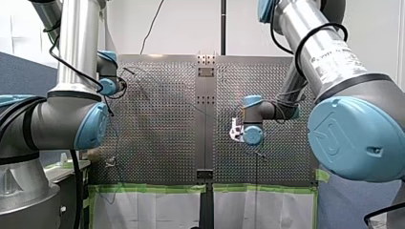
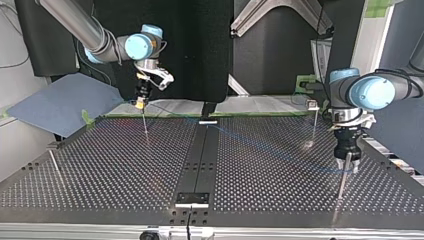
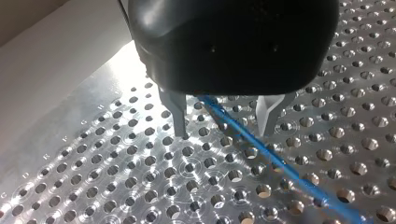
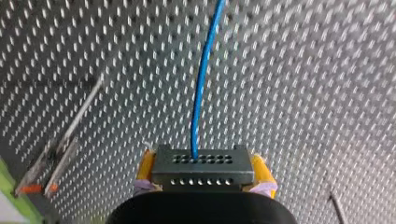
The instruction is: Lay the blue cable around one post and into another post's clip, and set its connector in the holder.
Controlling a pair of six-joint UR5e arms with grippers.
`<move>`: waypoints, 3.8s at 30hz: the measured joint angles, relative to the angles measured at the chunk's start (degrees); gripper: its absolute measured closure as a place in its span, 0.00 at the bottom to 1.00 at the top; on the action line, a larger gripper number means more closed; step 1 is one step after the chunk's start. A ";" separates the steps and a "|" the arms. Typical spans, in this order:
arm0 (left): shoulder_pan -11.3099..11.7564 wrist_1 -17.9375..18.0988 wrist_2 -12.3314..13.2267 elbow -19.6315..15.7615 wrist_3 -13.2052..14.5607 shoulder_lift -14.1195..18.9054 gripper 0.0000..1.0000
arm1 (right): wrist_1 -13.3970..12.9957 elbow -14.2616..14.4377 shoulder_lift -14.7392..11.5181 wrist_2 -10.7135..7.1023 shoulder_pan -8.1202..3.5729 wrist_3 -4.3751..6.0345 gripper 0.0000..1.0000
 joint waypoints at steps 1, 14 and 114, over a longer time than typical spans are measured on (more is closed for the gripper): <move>0.00 -0.01 0.00 0.00 0.00 0.00 0.25 | -0.64 0.63 0.09 0.18 -0.62 0.23 1.00; 0.09 -0.09 0.04 -0.01 0.00 0.00 0.25 | -7.93 7.92 6.07 2.27 -3.63 5.12 1.00; -0.27 0.52 2.73 -0.09 -2.28 -3.09 0.00 | -40.54 5.91 26.11 -36.15 -33.72 17.21 1.00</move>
